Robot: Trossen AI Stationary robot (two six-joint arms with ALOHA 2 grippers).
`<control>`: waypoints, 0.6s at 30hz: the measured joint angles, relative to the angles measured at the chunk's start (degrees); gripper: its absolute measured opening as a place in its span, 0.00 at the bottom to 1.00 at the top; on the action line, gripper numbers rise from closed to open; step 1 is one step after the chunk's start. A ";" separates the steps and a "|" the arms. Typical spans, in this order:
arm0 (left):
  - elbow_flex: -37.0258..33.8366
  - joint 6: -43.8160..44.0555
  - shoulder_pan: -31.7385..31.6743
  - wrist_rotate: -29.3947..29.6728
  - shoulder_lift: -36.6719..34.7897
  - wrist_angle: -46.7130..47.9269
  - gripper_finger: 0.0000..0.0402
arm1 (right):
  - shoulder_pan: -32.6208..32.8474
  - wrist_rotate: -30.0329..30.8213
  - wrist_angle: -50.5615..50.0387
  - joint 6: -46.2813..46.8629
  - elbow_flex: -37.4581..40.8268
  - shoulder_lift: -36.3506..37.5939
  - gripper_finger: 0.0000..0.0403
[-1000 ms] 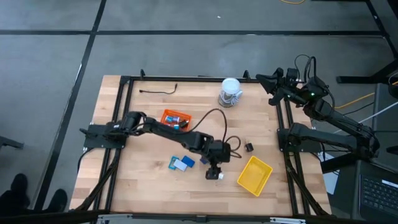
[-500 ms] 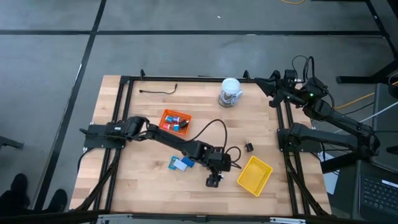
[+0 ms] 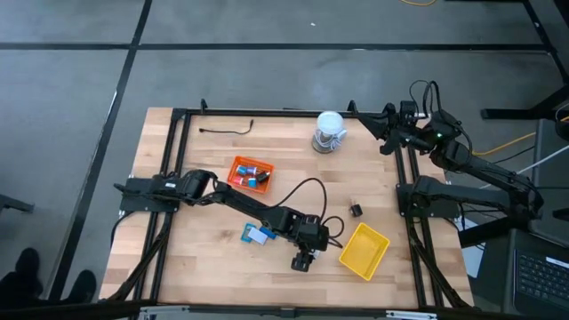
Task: Pick & Place Office items
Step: Put the white charger adapter into the orange basket
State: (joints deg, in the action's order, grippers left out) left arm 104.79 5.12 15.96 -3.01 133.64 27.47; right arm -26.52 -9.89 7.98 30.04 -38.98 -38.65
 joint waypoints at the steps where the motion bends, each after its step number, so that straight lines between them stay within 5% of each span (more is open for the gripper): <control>1: 0.02 0.07 -0.19 -0.01 0.58 -0.59 0.65 | 0.00 0.00 0.07 0.00 0.00 -0.33 0.08; 8: 0.30 1.56 -1.16 -2.01 2.51 -1.04 0.61 | 0.00 -0.02 0.05 -0.28 -0.02 -1.89 0.08; 15: 0.00 9.49 -3.64 -7.28 2.45 -5.13 0.33 | 0.00 -0.02 0.10 -1.03 0.00 -1.92 0.08; 18: -0.20 13.42 -5.90 -10.70 1.39 -8.15 0.31 | 0.00 -0.13 0.12 -1.88 -0.02 -1.92 0.08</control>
State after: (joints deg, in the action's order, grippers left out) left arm 104.60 18.54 10.06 -13.71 135.03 19.32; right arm -26.52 -10.02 8.09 28.16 -39.00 -40.58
